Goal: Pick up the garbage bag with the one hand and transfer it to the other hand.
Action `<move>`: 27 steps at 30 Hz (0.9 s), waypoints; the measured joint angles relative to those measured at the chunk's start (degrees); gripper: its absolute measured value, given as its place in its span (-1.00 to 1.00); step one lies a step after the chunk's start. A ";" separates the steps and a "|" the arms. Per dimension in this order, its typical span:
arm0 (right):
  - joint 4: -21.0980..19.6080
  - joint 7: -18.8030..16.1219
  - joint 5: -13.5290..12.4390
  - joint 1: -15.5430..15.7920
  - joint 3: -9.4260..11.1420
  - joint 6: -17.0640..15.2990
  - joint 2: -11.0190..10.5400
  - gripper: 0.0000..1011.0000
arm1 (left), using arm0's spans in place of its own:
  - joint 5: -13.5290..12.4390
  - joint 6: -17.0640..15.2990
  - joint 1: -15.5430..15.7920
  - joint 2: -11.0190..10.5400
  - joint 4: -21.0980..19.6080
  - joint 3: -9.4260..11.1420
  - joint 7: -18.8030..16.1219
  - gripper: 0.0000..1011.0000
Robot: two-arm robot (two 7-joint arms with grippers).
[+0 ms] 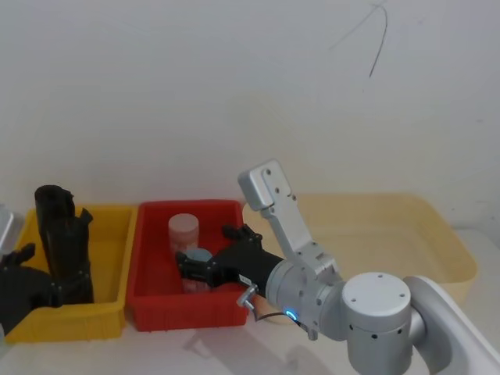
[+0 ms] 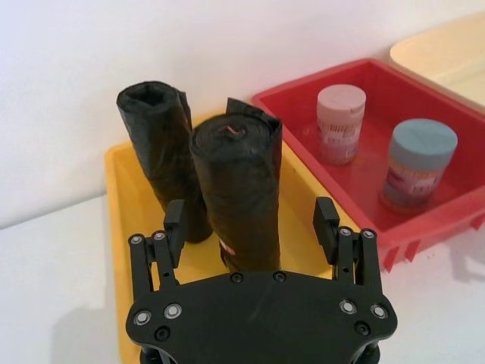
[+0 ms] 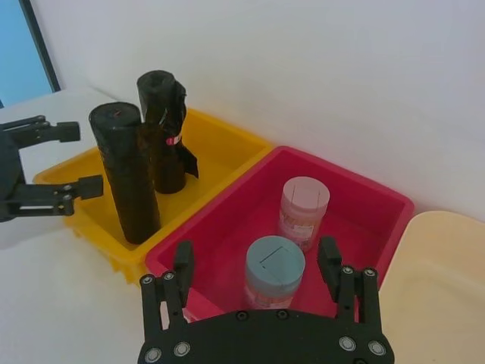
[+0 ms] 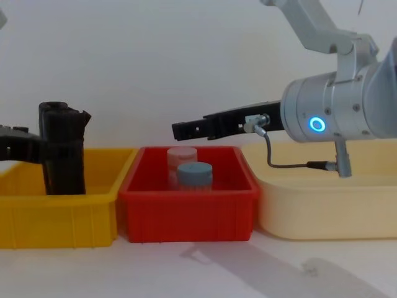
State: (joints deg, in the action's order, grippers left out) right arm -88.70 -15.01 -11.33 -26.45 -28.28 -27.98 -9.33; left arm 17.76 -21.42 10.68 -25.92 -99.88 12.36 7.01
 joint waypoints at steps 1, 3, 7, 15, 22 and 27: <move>0.12 -0.07 -0.03 -0.07 0.08 -0.13 0.12 0.98 | 0.11 0.31 0.46 0.31 0.57 0.00 0.25 0.98; 0.26 -0.18 -0.05 -0.11 0.13 -0.29 0.26 0.98 | 0.26 0.72 1.10 0.75 1.38 0.01 0.58 0.98; 0.81 -0.39 -0.07 -0.41 0.36 -0.47 0.68 0.98 | 0.47 1.52 2.19 1.55 2.85 -0.01 0.97 0.98; 1.70 -0.65 -0.06 -0.96 0.64 -0.57 1.24 0.98 | 0.78 2.99 4.45 3.15 6.14 -0.18 1.68 0.98; 2.42 -0.84 0.13 -1.32 0.89 -0.71 1.65 0.98 | 1.30 4.32 6.43 4.51 9.20 -0.22 2.89 0.98; 2.92 -0.91 0.35 -1.54 1.15 -0.75 1.95 0.98 | 1.70 5.20 7.64 5.45 11.32 -0.32 3.80 0.98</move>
State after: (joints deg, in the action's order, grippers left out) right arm -85.78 -15.92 -10.98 -27.99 -27.13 -28.73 -7.38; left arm 19.46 -16.22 18.33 -20.47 -88.56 12.04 10.81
